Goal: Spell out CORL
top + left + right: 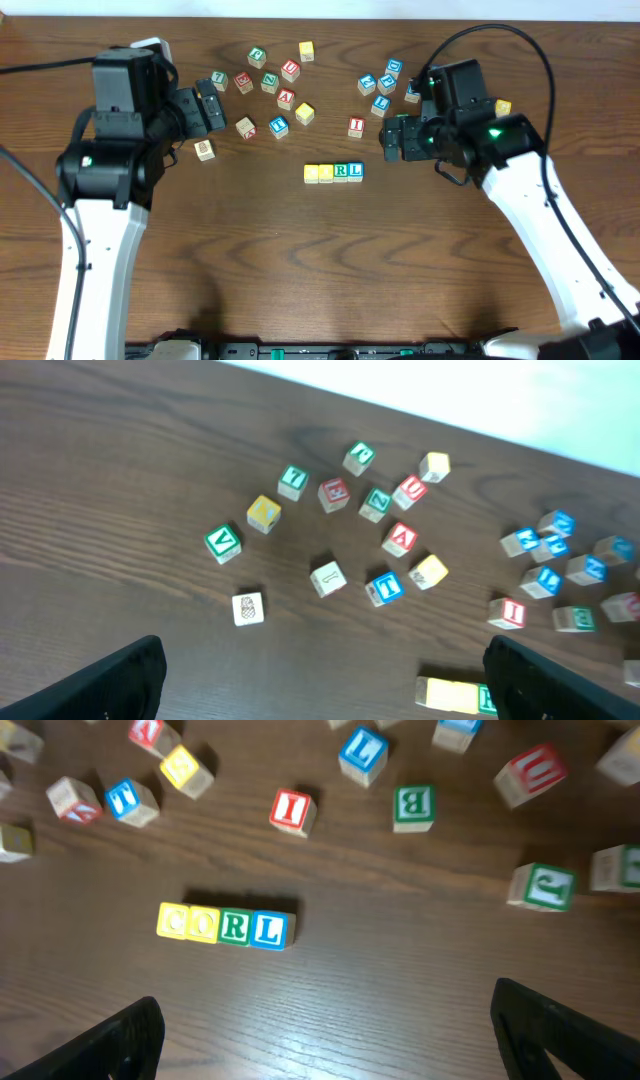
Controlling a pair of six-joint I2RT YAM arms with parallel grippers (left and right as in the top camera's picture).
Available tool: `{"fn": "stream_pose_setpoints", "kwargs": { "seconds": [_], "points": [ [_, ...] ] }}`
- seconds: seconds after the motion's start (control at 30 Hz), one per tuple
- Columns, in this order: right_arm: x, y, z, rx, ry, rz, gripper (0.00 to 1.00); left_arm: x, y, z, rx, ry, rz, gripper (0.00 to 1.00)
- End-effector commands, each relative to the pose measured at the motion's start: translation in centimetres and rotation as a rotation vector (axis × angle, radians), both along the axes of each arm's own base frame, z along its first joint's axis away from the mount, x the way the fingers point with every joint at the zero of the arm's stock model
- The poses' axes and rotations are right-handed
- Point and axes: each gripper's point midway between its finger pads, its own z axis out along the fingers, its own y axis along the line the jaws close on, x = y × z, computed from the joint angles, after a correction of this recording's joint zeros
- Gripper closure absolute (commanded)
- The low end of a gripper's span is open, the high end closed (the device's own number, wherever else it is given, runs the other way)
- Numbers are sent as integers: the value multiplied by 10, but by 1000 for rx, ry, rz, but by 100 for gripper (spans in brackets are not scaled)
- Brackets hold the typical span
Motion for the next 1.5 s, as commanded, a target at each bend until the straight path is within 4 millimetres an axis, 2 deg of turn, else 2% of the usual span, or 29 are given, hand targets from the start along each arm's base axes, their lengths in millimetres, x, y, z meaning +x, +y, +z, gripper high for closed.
{"fn": "stream_pose_setpoints", "kwargs": {
  "seconds": [0.0, 0.23, 0.53, 0.73, 1.07, 1.47],
  "points": [
    [2, -11, 20, -9, -58, -31, 1, -8, 4, 12, 8, -30, 14, 1],
    [-1, -14, 31, -6, -89, -37, 1, -19, 5, 17, 8, -29, 14, 2],
    [3, -14, 34, -4, -107, -40, 1, -19, 5, 11, 9, -5, 13, 2],
    [13, -10, 43, 15, -161, -41, 1, -19, 5, 10, 9, -3, 13, 2],
    [10, -13, 39, -4, -146, -38, 1, -19, 5, 10, 9, -3, 13, 2],
    [25, -20, 52, -37, -234, -72, 1, -19, 5, 10, 9, -3, 13, 2]
  ]
}}
